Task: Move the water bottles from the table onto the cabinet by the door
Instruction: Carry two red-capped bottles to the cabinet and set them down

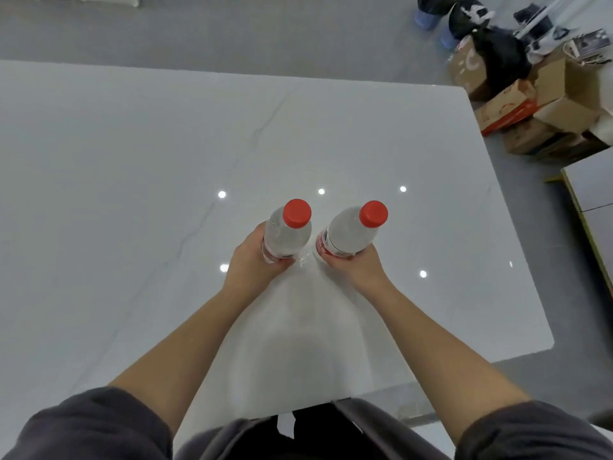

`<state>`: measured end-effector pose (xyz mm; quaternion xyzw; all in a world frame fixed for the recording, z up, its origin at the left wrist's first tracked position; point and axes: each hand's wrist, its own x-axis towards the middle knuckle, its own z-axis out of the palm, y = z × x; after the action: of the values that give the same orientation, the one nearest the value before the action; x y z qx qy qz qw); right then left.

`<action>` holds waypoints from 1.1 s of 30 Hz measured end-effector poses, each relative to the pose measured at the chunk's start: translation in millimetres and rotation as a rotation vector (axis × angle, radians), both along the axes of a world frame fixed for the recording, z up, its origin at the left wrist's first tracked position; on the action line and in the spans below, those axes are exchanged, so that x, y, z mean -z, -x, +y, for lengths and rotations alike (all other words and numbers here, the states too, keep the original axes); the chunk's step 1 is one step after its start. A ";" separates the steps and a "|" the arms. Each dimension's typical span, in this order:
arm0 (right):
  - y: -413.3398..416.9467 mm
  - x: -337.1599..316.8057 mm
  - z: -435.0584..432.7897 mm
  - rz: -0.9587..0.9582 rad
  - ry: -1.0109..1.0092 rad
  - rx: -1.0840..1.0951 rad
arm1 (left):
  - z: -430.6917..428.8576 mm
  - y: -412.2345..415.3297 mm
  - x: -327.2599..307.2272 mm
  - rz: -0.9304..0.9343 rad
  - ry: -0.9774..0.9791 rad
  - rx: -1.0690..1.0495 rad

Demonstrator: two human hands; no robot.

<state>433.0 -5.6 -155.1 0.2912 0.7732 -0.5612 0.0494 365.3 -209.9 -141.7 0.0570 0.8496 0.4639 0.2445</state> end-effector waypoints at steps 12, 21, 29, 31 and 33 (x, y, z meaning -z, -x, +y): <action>-57.2 8.2 -21.8 -0.016 -0.003 0.126 | -1.6 -45.3 -0.5 -0.044 -0.128 0.006; -68.2 1.0 -27.2 0.006 0.018 0.175 | 0.5 -48.1 7.3 -0.014 -0.094 0.043; -133.6 -26.1 -21.2 0.060 0.031 0.329 | 19.8 -72.3 -11.6 0.054 -0.122 0.235; -154.0 -31.8 -14.7 0.061 0.026 0.385 | 30.3 -82.6 -19.2 0.062 -0.139 0.289; -173.8 -39.1 -7.7 0.068 0.026 0.437 | 43.1 -94.5 -26.8 0.062 -0.165 0.337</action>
<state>606.9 -13.3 -116.0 0.4321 0.6855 -0.5781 -0.0958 459.8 -166.8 -114.9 0.2325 0.7943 0.4824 0.2871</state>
